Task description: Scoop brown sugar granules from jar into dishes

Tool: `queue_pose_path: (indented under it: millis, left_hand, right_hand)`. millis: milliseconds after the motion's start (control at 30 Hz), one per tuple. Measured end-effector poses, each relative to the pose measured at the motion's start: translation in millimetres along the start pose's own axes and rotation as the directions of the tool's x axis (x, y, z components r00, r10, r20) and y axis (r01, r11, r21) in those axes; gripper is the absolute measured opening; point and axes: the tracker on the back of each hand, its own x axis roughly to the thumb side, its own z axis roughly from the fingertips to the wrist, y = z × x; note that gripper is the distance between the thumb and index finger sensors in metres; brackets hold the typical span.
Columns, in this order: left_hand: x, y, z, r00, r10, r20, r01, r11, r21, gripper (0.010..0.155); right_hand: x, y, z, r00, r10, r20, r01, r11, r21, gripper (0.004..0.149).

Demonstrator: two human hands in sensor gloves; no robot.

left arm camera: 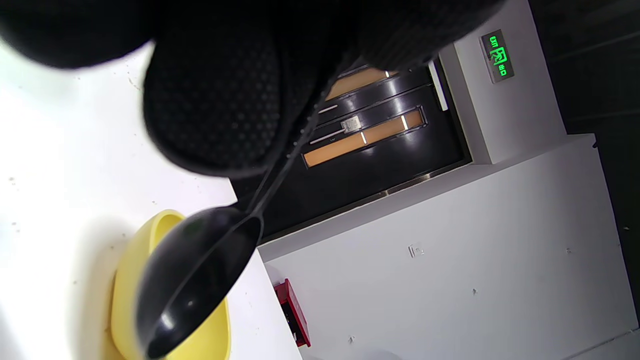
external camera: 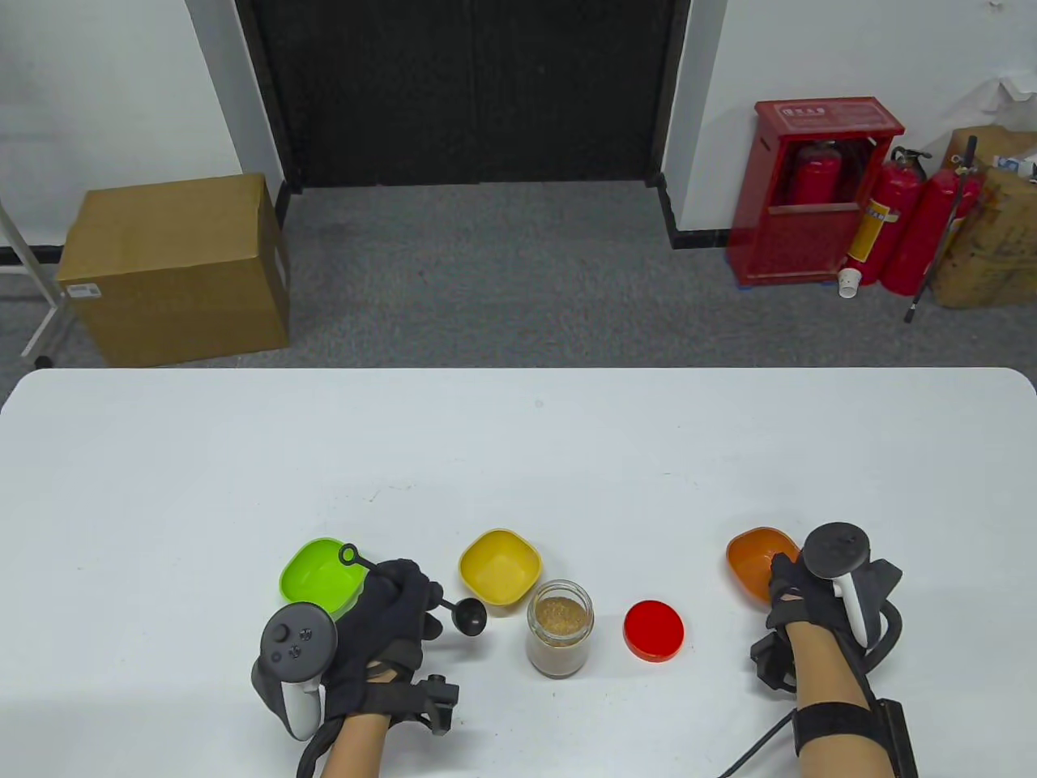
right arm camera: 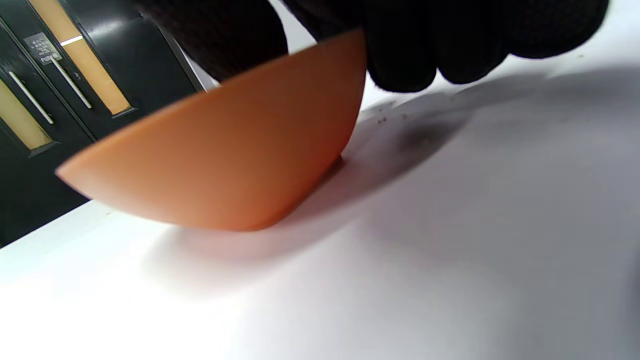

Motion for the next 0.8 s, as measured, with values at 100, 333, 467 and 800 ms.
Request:
queue_pose_path:
  millis: [100, 333, 467, 800]
  left_hand:
    - [0, -1, 0, 1.000, 0.008, -0.008, -0.008, 1.000, -0.003, 0.046]
    - [1, -2, 0, 1.000, 0.018, -0.020, -0.018, 1.000, -0.013, 0.046]
    - [1, -3, 0, 0.999, 0.020, -0.028, -0.021, 1.000, -0.020, 0.044]
    - [15, -1, -2, 1.000, 0.030, -0.006, -0.030, 0.998, -0.047, 0.038]
  right_hand:
    - [1, 2, 0, 1.000, 0.025, -0.007, -0.025, 1.000, 0.008, 0.063]
    - [-3, 5, 1, 1.000, 0.002, -0.014, -0.001, 0.998, 0.055, 0.050]
    - [-4, 4, 6, 0.999, -0.038, 0.018, 0.037, 0.998, 0.051, 0.046]
    - [21, -11, 33, 0.967, -0.162, 0.198, 0.146, 0.985, 0.091, 0.046]
